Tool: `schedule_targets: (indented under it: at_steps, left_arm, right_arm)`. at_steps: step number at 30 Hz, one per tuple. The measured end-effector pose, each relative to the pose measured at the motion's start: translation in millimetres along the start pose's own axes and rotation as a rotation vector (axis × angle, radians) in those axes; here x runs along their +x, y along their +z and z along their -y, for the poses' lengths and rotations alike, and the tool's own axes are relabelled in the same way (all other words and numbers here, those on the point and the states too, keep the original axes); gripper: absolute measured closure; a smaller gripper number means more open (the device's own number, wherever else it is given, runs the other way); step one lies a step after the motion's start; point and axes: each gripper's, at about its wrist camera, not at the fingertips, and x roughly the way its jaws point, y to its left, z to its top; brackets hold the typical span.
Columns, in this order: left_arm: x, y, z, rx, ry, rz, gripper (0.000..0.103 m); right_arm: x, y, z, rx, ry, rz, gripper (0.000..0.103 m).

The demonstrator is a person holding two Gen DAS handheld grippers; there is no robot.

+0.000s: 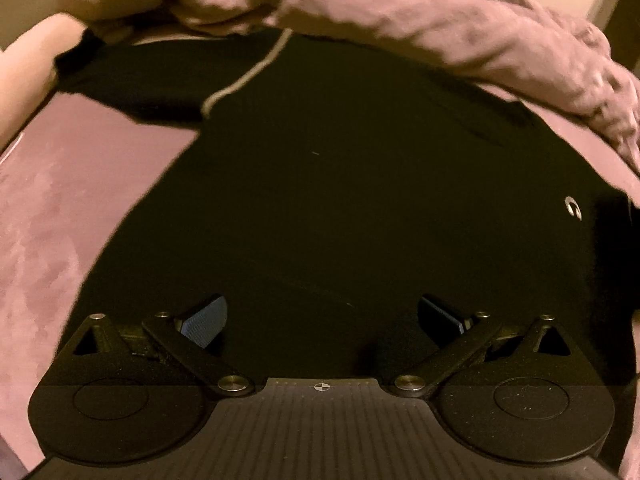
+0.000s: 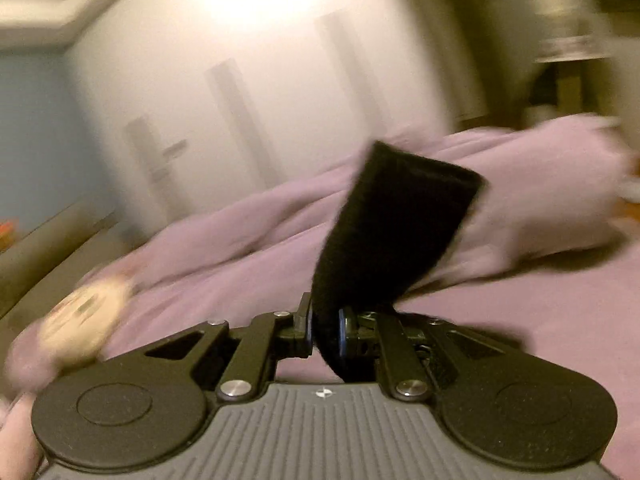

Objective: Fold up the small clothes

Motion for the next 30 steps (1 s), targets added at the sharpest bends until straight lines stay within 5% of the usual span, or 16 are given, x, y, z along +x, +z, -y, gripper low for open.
schedule_targets:
  at_steps: [2,3,8,17,25,30]
  left_arm:
    - [0.9,3.0,-11.8,-0.016,0.002,0.004,0.000]
    - [2.3,4.8,-16.1,-0.016,0.006,0.003,0.000]
    - [10.0,18.0,-38.2,0.003,0.011,0.001,0.000]
    - [50.5,59.1,-14.0,-0.063,-0.149,-0.014,0.000]
    - [116.4,98.8,59.3,-0.086,-0.253,-0.096,0.000]
    - [137.9,99.5,76.0,-0.103,-0.250,-0.125,0.000]
  right_arm:
    - [28.4,-41.9,-39.9,-0.003,0.086,-0.085,0.078]
    - [42.6,-64.5,-56.7,0.001,0.114,-0.160,0.060]
    - [48.3,-137.0,-75.0,0.085,0.103,-0.293,0.047]
    - [1.1,-142.4,45.8,0.420,-0.236,-0.239,0.047]
    - [-14.6,-145.5,79.5,0.464,-0.258,-0.220,0.046]
    - [-16.0,-150.4,84.6,0.469,-0.230,-0.236,0.044]
